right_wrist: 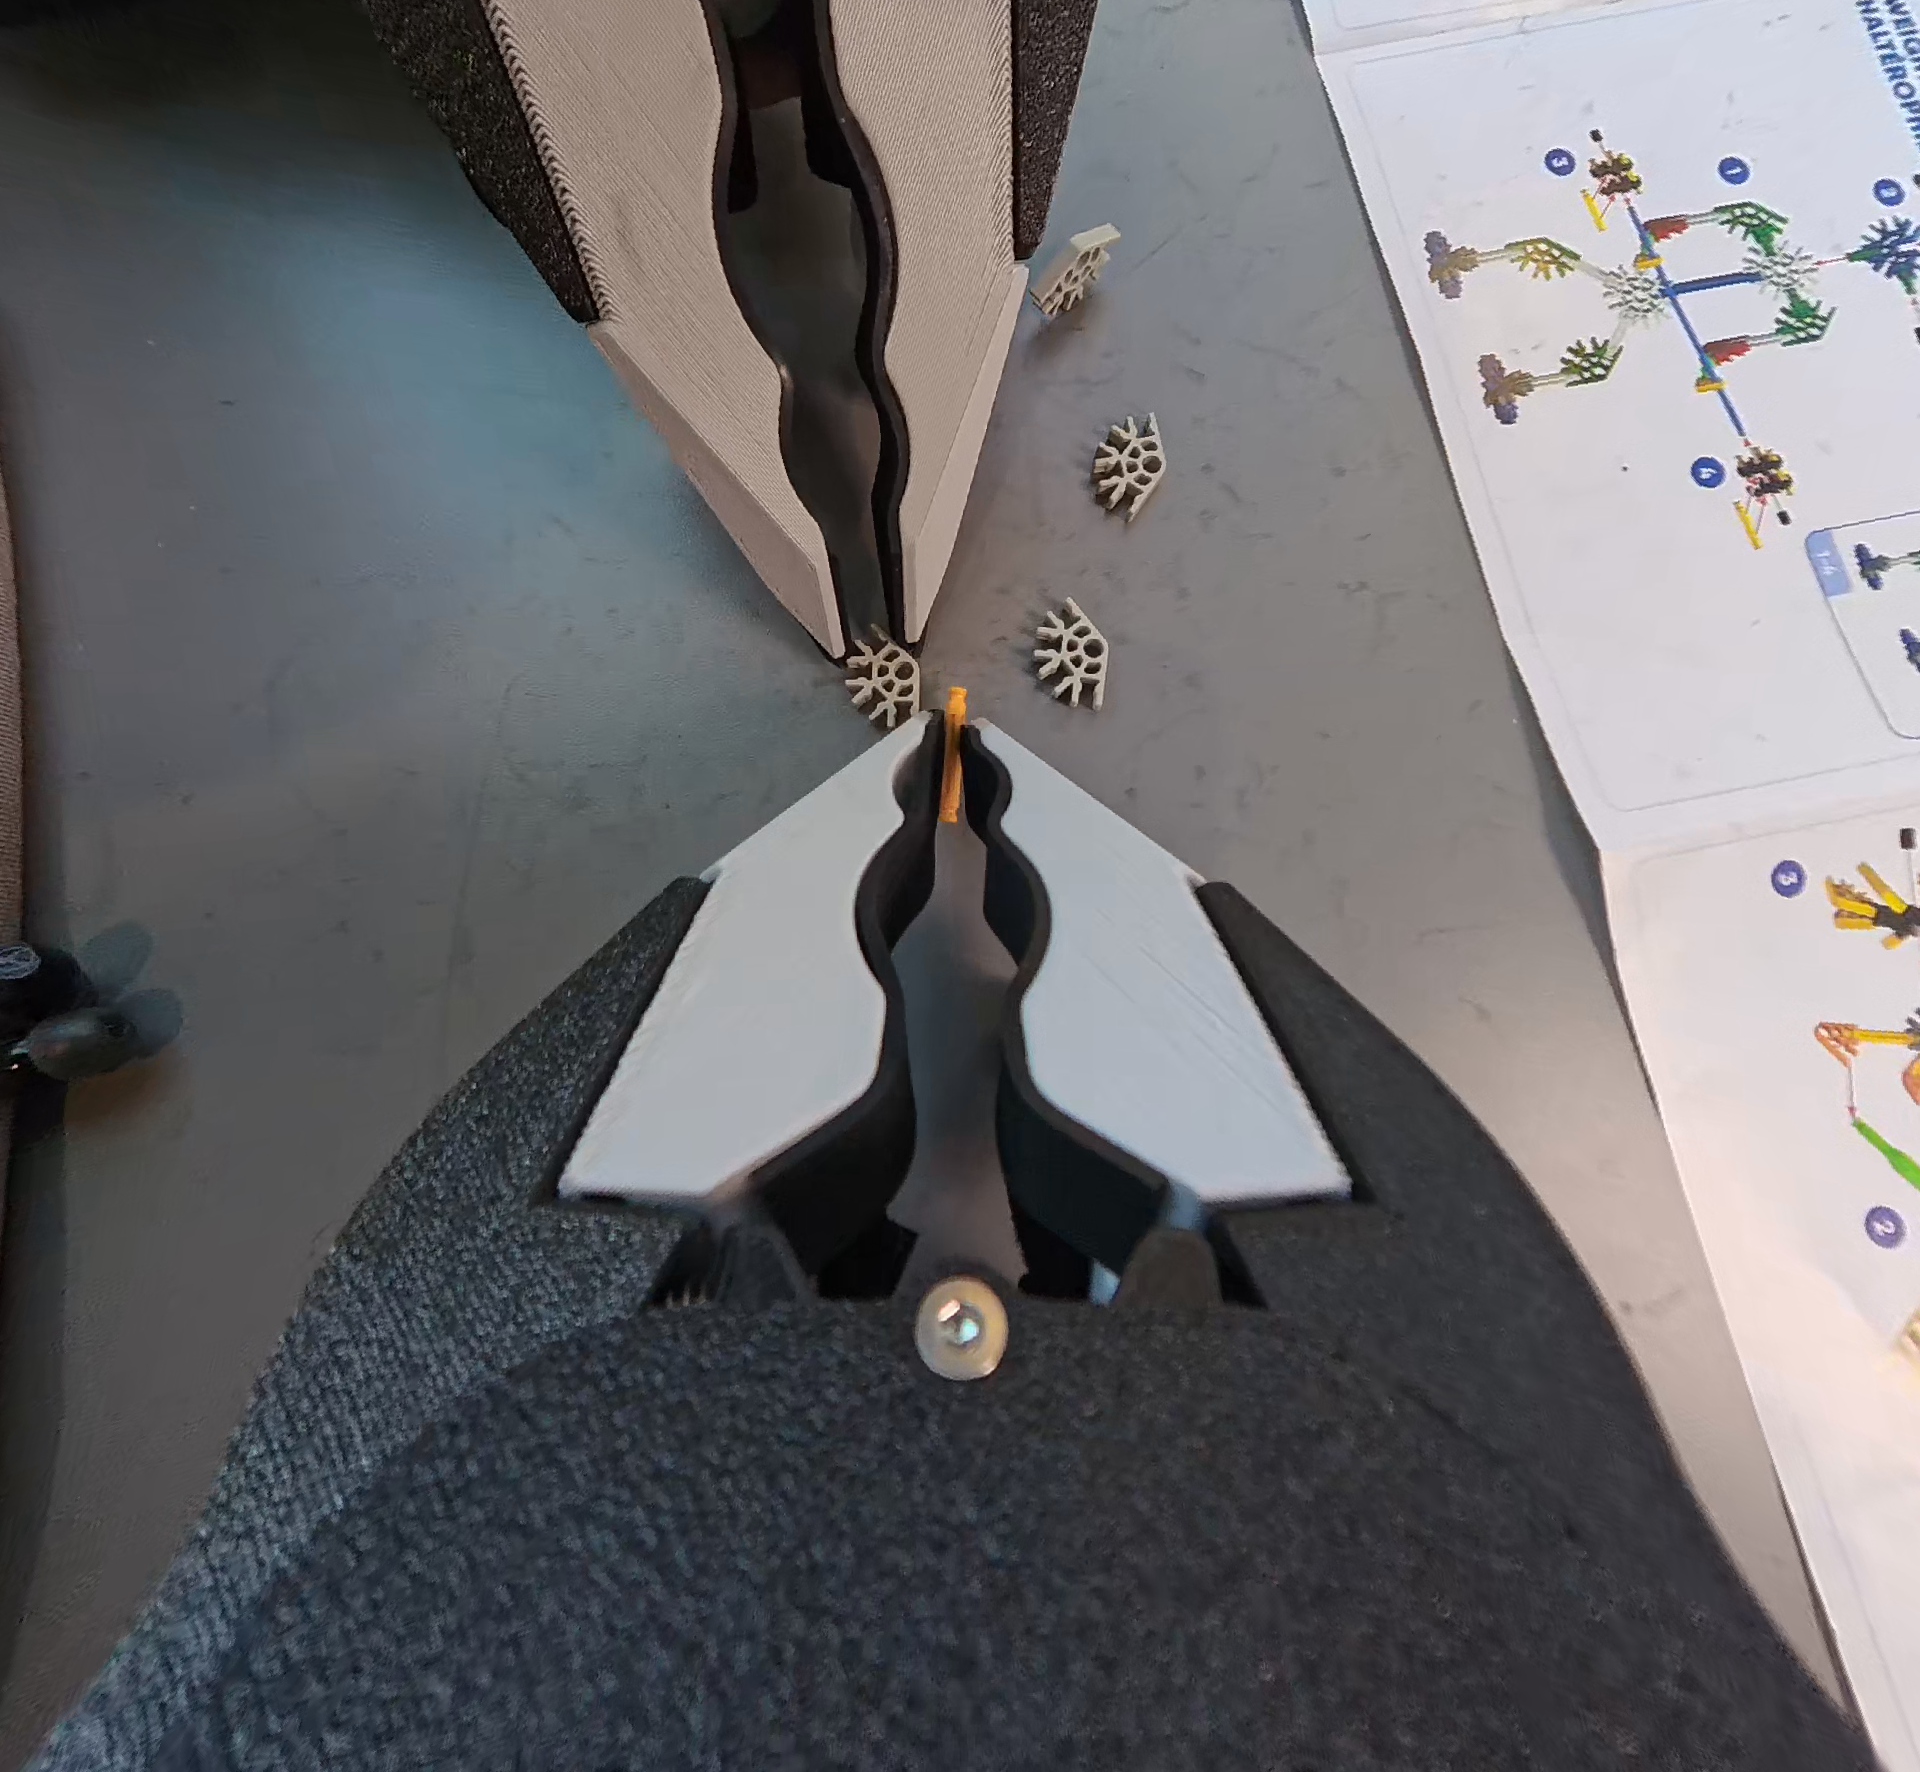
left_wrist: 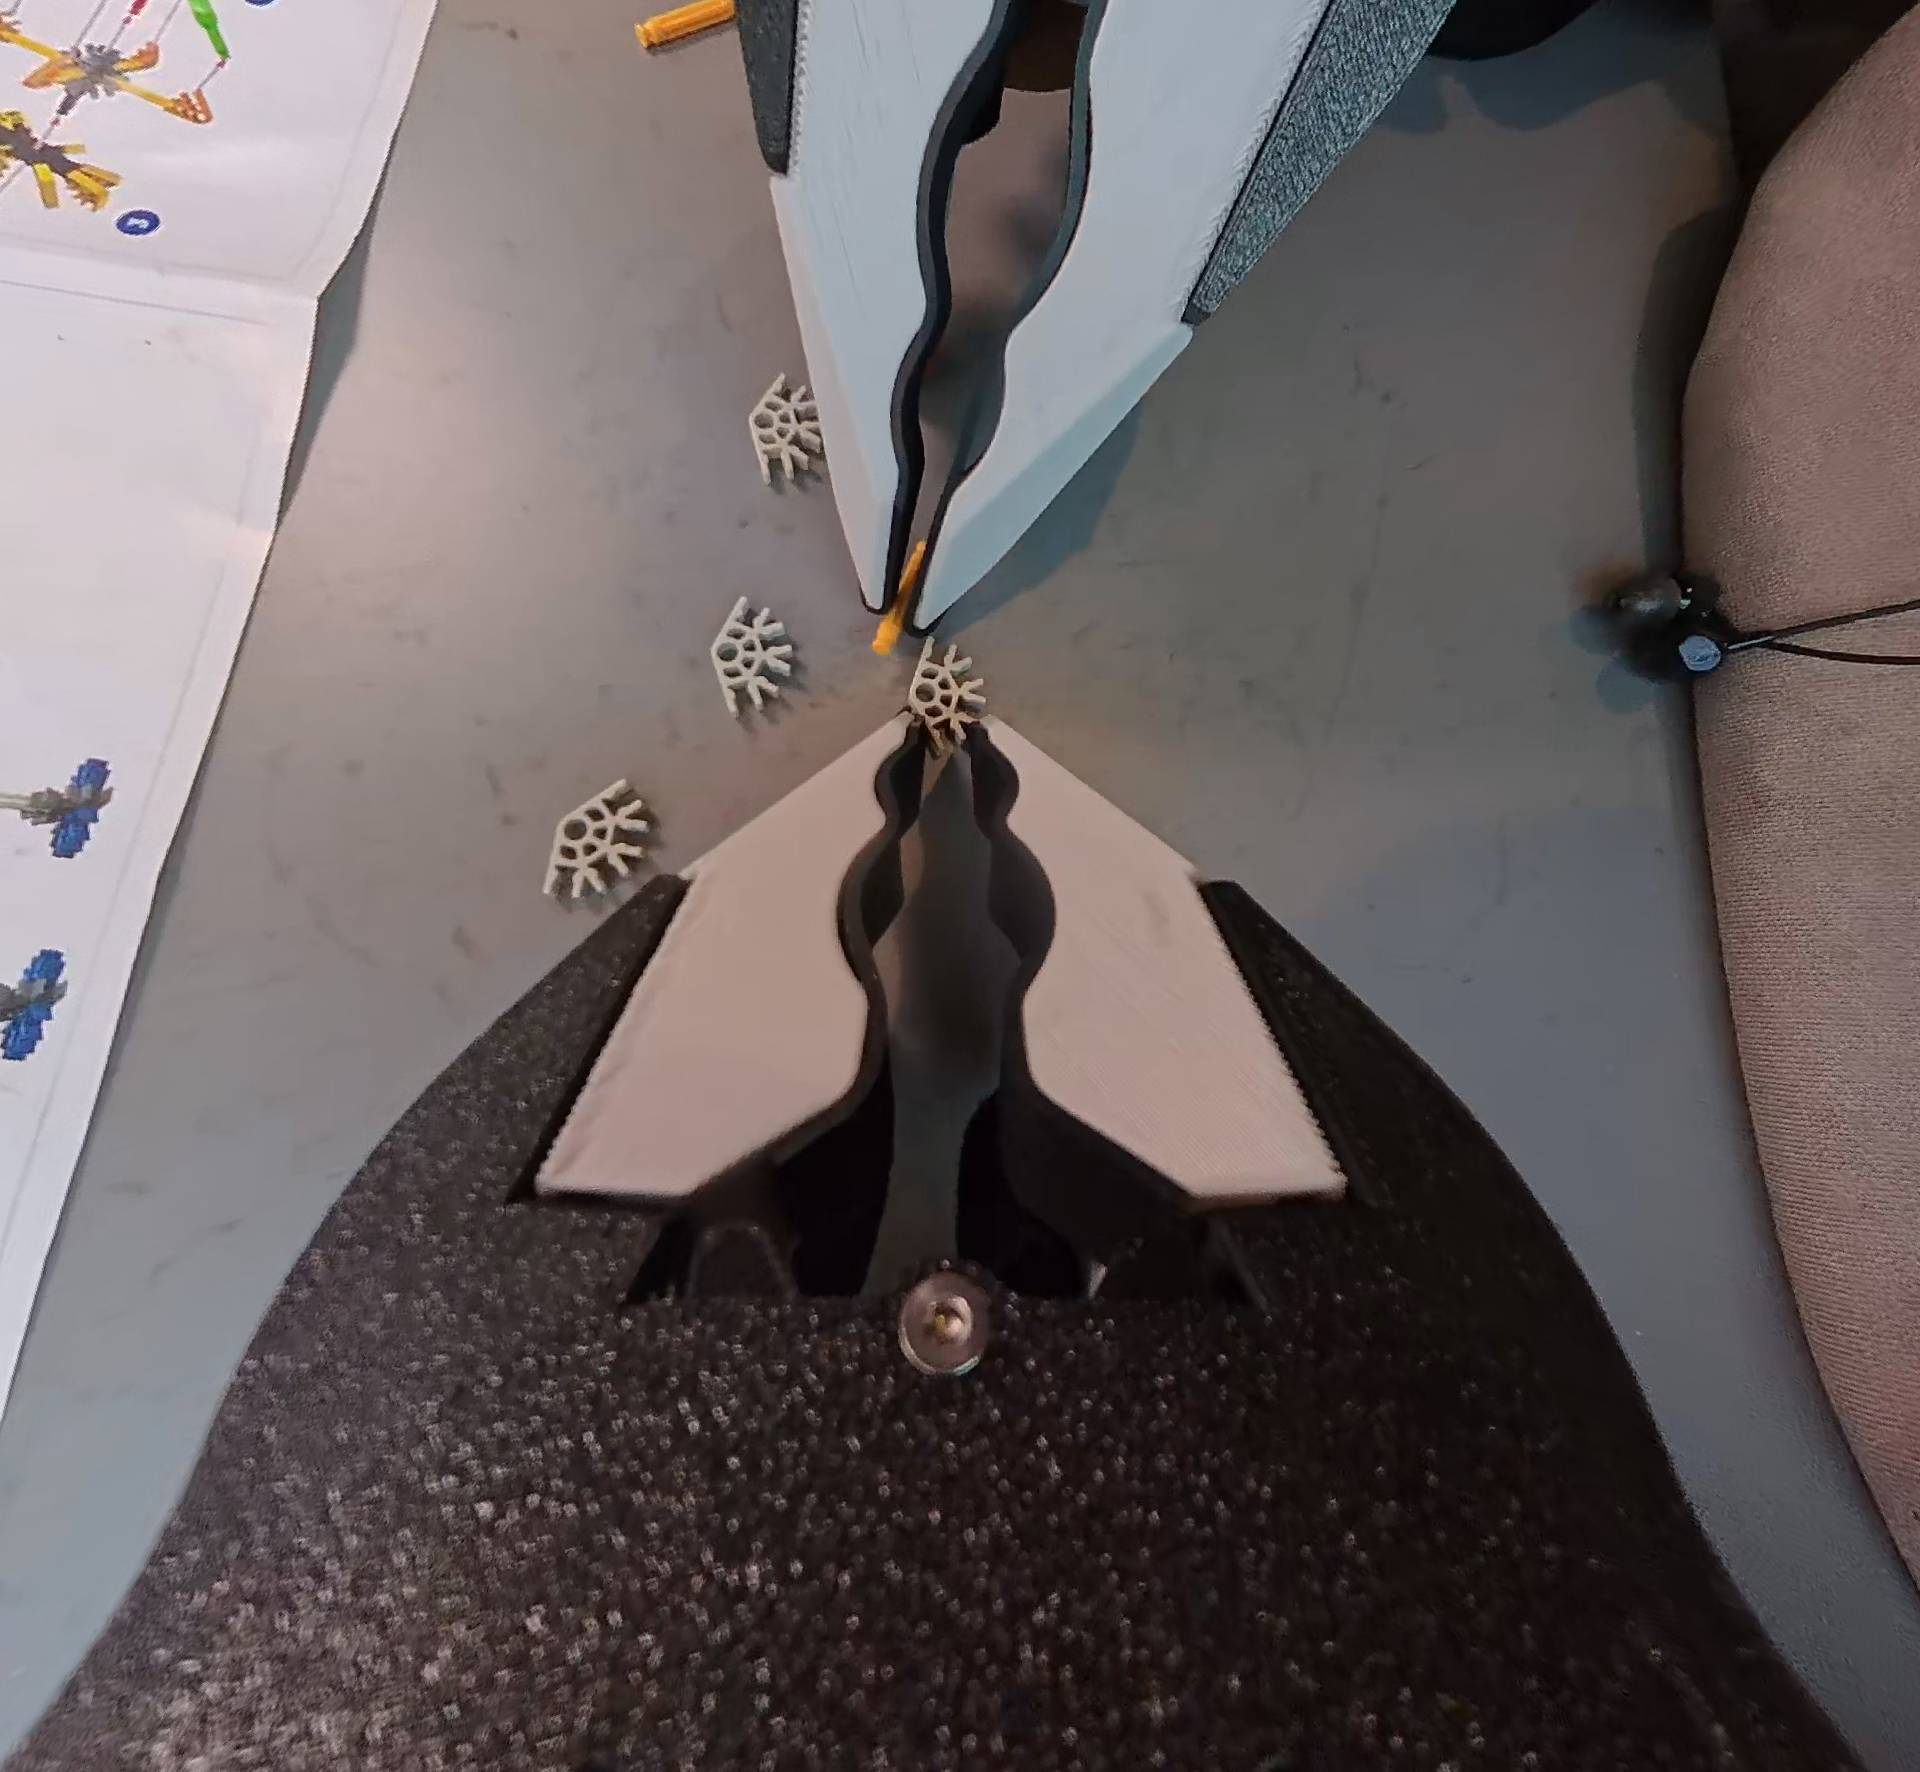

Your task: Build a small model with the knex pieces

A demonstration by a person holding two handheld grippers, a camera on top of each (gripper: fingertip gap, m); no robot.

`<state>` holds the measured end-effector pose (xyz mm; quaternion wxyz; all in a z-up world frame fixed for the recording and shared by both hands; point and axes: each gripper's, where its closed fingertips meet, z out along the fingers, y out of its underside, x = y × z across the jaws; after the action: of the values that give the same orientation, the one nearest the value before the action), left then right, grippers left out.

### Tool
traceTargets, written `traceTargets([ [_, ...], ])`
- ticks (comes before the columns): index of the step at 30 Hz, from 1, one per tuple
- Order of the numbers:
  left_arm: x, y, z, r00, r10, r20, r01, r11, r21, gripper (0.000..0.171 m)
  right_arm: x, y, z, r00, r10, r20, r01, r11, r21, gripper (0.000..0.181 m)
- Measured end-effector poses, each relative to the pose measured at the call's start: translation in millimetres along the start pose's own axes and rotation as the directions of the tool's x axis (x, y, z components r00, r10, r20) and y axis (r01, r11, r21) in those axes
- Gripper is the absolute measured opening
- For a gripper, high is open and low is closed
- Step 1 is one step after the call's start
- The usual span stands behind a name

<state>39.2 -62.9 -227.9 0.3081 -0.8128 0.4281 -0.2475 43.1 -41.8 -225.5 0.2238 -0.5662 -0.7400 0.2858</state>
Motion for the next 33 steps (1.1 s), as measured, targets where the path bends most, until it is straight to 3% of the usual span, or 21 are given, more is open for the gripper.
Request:
traceTargets([
  [33,-1.6,-1.1,1.4,0.999,0.037,0.036,-0.037,0.999,-0.001,0.008,-8.3,4.1,-1.7,0.999,-0.032,0.023,0.033,0.999,-0.026,0.002],
])
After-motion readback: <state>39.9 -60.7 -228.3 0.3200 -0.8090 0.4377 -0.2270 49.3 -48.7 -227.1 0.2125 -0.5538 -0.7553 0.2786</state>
